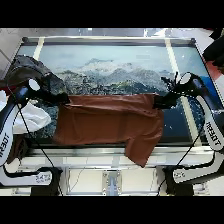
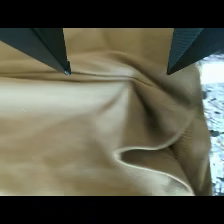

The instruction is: Fold the shirts.

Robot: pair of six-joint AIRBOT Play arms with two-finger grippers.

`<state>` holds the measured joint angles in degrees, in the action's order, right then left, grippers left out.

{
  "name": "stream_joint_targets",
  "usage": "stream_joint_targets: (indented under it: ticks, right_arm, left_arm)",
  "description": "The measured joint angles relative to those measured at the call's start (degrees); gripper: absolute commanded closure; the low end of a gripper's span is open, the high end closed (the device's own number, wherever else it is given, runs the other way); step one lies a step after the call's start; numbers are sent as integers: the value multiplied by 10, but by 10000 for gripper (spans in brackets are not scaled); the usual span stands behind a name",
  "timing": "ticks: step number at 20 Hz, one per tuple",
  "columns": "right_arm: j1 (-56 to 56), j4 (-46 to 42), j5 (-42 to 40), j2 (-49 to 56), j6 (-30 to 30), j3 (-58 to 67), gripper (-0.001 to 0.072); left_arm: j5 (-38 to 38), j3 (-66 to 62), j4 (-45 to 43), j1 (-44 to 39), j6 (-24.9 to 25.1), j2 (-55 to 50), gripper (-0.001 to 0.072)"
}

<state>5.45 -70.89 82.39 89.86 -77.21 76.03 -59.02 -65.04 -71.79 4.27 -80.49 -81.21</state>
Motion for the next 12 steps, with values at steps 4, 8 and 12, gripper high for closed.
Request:
stream_joint_targets:
  ticks: [4,8,12]
  right_arm:
    - [31,-30,36,-81,3,-24,339]
    - [68,-28,36,-189,11,-120,340]
    - [79,6,31,-263,14,-173,340]
  left_arm:
    - [-15,63,-1,11,-1,109,0]
    - [-17,243,-12,48,-76,276,0]
    - [-14,404,-15,98,-224,453,1]
